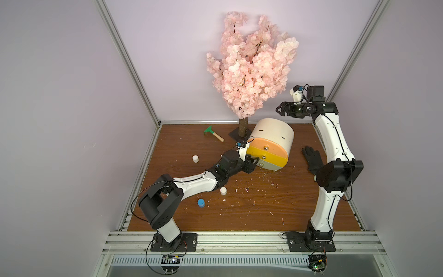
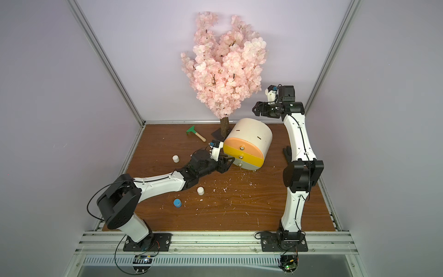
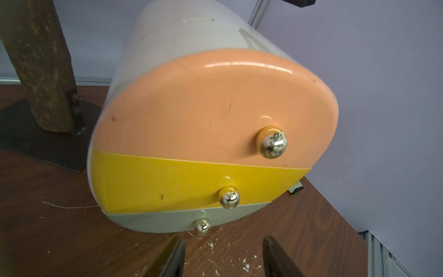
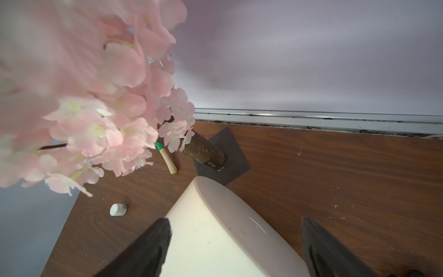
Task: Put the paint cans in the drawer according to color
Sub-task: Close the drawer of the storage box, then open the drawer in the storage box.
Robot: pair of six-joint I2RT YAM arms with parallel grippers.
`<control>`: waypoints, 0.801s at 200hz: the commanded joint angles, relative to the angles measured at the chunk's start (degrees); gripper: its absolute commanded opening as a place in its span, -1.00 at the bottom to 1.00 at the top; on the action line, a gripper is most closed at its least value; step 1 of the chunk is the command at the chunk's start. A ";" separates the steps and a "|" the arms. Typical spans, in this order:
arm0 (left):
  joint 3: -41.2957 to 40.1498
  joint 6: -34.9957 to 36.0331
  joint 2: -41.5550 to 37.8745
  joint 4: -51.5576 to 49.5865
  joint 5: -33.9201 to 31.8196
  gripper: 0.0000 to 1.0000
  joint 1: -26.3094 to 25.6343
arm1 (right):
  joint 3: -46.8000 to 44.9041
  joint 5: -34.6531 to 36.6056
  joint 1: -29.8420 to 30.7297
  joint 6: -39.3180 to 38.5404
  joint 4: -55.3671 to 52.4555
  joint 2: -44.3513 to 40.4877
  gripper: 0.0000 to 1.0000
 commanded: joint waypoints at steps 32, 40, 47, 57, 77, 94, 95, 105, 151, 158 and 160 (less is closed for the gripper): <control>7.28 -0.54 6.43 -2.00 -7.33 0.05 -3.10 | 4.91 -0.65 1.34 -1.51 -3.01 3.78 0.83; 7.95 -0.80 7.32 -1.91 -7.75 0.05 -3.40 | 4.91 -0.53 1.51 -1.51 -2.95 3.94 0.83; 8.45 -0.97 8.07 -1.66 -8.03 0.04 -3.75 | 4.94 -0.44 1.59 -1.51 -2.86 3.97 0.83; 9.50 -1.01 9.25 -1.64 -8.24 0.02 -4.07 | 4.88 -0.31 1.71 -1.59 -2.84 3.95 0.83; 11.60 -1.77 11.36 -2.18 -8.44 -0.02 -4.43 | 4.84 -0.58 1.83 -1.52 -2.83 4.04 0.83; 13.02 -2.08 12.62 -2.74 -8.39 -0.05 -4.54 | 4.57 -0.62 1.95 -1.59 -2.94 4.04 0.83; 13.11 -2.09 12.70 -2.75 -8.47 -0.05 -4.51 | 4.54 -0.61 1.95 -1.59 -2.97 4.04 0.83; 13.69 -2.18 13.24 -3.10 -8.51 -0.05 -4.53 | 4.34 -0.74 1.96 -1.70 -3.02 3.96 0.83; 14.42 -2.75 14.05 -2.71 -8.61 -0.10 -4.48 | 2.38 -0.61 2.13 -2.08 -2.50 3.09 0.83; 14.43 -2.74 14.13 -2.44 -8.66 -0.12 -4.52 | 1.76 -0.61 2.10 -2.09 -2.25 2.84 0.83; 14.42 -2.78 14.21 -2.42 -8.70 -0.13 -4.51 | 1.65 -0.61 2.08 -2.09 -2.16 2.79 0.82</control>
